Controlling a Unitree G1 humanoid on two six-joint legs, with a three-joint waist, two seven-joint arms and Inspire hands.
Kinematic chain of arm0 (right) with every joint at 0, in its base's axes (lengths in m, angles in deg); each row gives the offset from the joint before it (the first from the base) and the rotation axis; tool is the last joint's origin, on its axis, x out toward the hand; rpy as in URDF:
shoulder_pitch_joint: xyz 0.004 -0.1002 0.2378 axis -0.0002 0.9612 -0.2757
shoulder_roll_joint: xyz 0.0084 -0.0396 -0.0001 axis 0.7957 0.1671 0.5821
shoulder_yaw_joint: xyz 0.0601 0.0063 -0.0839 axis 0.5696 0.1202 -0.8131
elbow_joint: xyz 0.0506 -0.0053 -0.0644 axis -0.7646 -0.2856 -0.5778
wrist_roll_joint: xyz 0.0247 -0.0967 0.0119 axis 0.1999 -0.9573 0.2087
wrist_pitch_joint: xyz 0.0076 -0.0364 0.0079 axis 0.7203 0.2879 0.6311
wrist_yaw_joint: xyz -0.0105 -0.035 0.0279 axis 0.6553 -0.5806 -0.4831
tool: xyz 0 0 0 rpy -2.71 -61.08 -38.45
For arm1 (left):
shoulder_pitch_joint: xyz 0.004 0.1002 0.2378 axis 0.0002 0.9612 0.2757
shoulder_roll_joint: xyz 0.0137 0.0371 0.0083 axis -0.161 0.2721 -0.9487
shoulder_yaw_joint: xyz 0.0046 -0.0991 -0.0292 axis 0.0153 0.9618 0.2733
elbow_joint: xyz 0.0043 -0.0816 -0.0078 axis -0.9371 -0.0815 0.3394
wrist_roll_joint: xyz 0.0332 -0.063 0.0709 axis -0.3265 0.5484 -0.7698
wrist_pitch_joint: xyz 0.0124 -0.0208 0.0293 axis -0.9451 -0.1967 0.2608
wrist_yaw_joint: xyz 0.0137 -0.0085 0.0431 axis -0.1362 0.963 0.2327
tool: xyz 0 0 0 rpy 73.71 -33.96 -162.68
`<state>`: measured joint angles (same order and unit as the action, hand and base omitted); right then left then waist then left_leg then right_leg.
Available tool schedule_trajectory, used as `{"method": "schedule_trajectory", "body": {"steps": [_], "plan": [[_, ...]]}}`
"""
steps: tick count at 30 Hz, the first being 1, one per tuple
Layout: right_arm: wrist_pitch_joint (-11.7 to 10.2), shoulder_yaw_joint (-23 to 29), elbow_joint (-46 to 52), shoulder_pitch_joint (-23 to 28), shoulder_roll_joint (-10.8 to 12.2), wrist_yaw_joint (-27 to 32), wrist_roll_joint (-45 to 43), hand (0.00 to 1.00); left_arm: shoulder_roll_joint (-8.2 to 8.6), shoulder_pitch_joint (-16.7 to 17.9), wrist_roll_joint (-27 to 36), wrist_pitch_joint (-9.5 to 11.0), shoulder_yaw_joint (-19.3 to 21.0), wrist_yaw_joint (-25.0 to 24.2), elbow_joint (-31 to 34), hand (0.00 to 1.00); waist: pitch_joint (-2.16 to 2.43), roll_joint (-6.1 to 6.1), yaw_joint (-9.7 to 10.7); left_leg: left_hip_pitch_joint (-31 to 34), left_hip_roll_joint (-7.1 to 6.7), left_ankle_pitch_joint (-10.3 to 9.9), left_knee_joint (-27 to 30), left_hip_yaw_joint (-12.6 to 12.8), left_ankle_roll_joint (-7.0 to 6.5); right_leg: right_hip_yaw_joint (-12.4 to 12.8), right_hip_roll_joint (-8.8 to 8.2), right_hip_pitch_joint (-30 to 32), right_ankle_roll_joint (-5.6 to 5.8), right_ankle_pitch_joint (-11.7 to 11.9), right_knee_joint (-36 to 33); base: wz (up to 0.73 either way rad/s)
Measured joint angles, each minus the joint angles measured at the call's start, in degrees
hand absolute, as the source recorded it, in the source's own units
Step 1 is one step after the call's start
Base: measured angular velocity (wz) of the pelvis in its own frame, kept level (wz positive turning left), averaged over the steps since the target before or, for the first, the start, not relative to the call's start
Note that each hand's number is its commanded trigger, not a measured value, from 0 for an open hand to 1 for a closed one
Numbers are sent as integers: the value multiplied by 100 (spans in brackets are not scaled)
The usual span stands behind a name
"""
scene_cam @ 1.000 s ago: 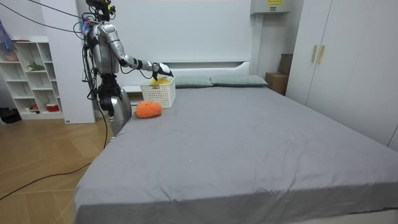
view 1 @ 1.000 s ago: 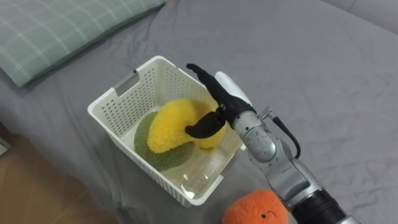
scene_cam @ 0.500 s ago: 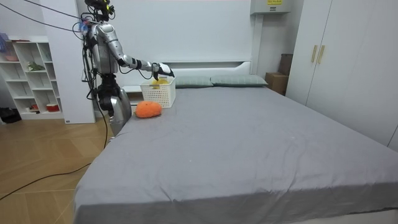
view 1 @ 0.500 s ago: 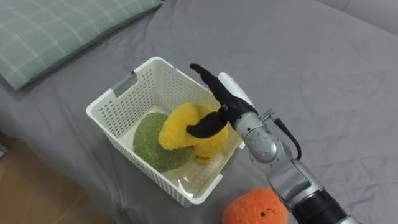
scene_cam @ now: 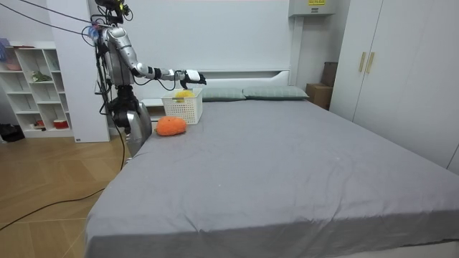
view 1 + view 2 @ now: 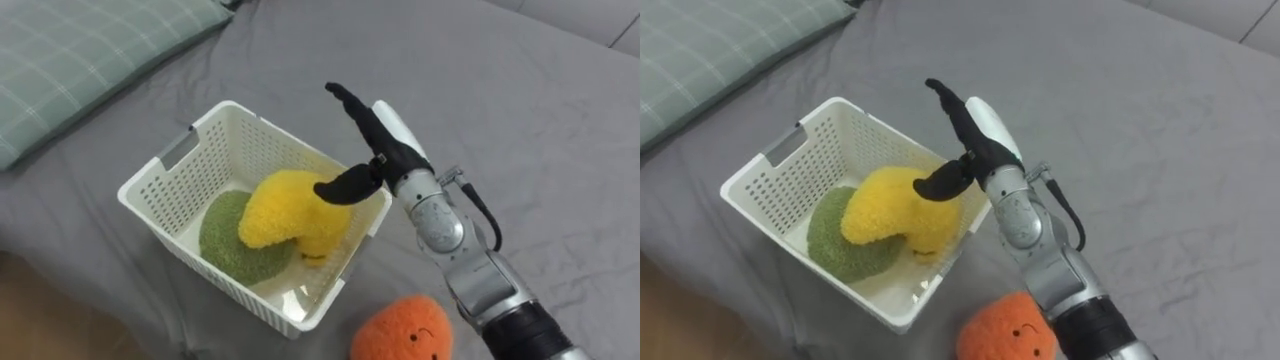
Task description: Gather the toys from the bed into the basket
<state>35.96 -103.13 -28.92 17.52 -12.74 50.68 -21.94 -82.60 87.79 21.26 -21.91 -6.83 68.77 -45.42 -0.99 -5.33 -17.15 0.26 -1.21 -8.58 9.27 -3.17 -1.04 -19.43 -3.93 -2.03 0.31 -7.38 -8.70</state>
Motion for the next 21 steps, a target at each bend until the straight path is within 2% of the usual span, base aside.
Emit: {"method": "schedule_trajectory", "body": {"steps": [3,5,7,9,12,13,15,18,21], "plan": [[0,210,32,225,3,18,19,0,17,65,-2,0,1,35,-1,0,45,89,132,-100,30,-1,-62,160,-1,163,15,-5,-2,2,-48,-25],[0,354,90,319,8,15,20,0,19,69,-45,2,6,42,9,0,48,95,254,-106,40,-1,-61,188,-1,204,22,2,-3,3,-57,-13],[0,497,213,396,4,18,22,0,18,79,-52,3,7,43,8,0,40,115,292,-132,49,-2,-65,240,0,232,26,16,-4,3,-86,-12],[0,599,374,518,-6,47,114,0,18,81,-60,3,1,43,9,0,52,137,337,-177,51,-3,-82,282,-2,279,28,7,-4,3,-92,-13],[-60,611,432,567,-3,61,474,0,26,94,-49,10,-19,65,9,0,63,170,460,-208,51,-4,-100,345,-4,361,35,10,-7,5,-98,-10],[-100,616,430,610,-6,64,531,0,27,95,-53,32,-22,85,9,0,69,161,574,-216,55,-7,-100,358,-9,371,36,6,-8,6,-98,-4],[-189,617,434,728,-5,48,524,0,23,98,-50,40,-26,110,9,0,70,159,666,-219,56,-12,-101,371,-14,379,37,6,-7,6,-97,-3],[-193,640,432,1091,-10,34,462,0,16,104,-48,42,-29,108,1,0,69,171,779,-297,67,-17,-158,488,-21,505,52,4,-4,8,-103,-17],[-190,644,431,1359,-56,34,460,0,7,103,-51,44,-15,108,-12,0,69,171,916,-287,67,-22,-167,528,-27,528,52,37,0,10,-107,-9]]}}
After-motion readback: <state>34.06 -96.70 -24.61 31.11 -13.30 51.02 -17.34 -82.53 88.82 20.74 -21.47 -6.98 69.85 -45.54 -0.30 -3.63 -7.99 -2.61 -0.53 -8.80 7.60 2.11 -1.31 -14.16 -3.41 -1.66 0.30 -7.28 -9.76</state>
